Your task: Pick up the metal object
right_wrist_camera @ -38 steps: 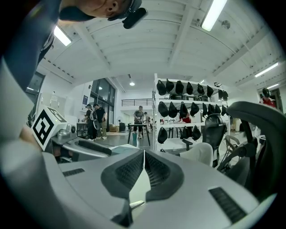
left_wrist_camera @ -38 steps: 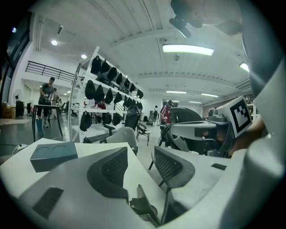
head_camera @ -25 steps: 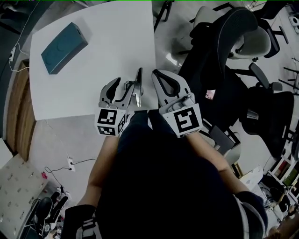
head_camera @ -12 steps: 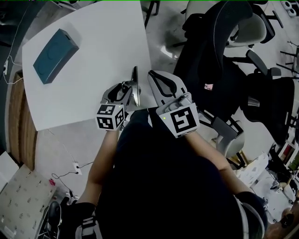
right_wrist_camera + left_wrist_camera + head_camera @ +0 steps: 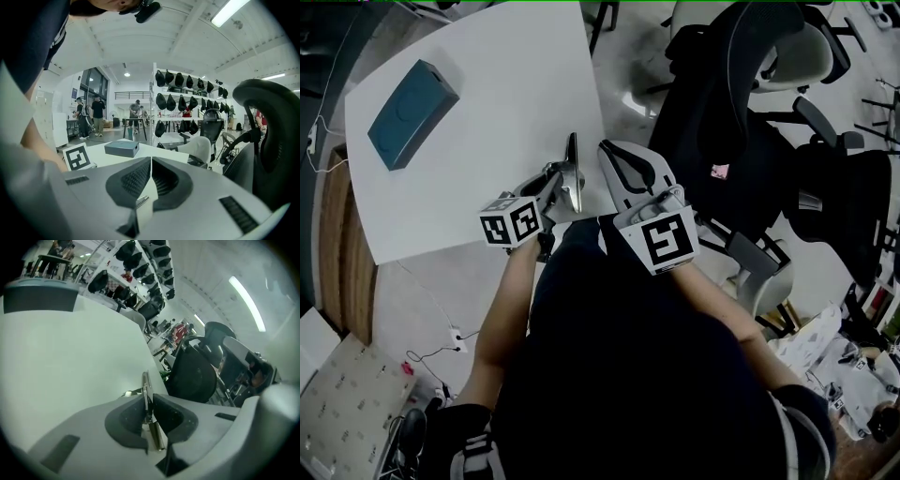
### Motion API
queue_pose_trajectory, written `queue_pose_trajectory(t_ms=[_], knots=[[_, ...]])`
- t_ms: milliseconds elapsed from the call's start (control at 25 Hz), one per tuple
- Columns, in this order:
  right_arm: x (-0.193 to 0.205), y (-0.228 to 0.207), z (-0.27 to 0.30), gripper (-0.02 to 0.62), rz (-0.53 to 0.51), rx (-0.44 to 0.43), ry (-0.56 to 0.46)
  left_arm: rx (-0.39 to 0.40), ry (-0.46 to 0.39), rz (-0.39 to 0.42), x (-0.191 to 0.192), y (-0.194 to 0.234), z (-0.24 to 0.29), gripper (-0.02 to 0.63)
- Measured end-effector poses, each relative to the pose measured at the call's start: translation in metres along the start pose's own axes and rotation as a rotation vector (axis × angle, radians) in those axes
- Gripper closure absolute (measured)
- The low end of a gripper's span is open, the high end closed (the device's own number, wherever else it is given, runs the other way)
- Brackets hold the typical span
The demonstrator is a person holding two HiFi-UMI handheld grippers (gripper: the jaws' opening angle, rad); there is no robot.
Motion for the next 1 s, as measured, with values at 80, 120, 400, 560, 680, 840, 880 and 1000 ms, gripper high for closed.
queue_pose_trajectory(t_ms=[80, 120, 400, 560, 680, 840, 880, 1000], knots=[[0.0, 0.001, -0.001, 0.568, 0.001, 0.002, -0.002, 0.041, -0.007, -0.047, 0.0, -0.002, 0.0, 0.562], [0.0, 0.001, -0.002, 0.568, 0.001, 0.002, -0.004, 0.055, -0.012, -0.064, -0.001, -0.003, -0.001, 0.574], [-0.005, 0.0, -0.005, 0.568, 0.033, -0.001, -0.014, 0.051, -0.05, -0.055, -0.005, -0.012, -0.006, 0.583], [-0.011, 0.001, -0.007, 0.568, 0.057, 0.001, -0.016, 0.023, -0.133, -0.018, -0.021, -0.021, -0.024, 0.583], [-0.019, 0.0, -0.009, 0.568, 0.043, 0.002, -0.036, -0.01, -0.218, 0.035, -0.039, -0.033, -0.045, 0.583], [-0.032, -0.003, -0.012, 0.568, 0.025, 0.008, -0.071, -0.077, -0.346, 0.133, -0.066, -0.054, -0.077, 0.583], [-0.036, -0.003, -0.014, 0.568, 0.02, 0.01, -0.08, -0.096, -0.378, 0.159, -0.073, -0.06, -0.085, 0.583], [-0.049, -0.009, -0.018, 0.568, 0.0, 0.026, -0.112, -0.146, -0.473, 0.235, -0.091, -0.08, -0.111, 0.583]])
Point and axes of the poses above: the fingertips, and each gripper's own axes: z forward along the fingers, y to its left, x out of its underside, the point moved 4 cm from there along -z, backward along the fingers, and after that the axes turned 13 degrees about y, right-handed, at the moved point
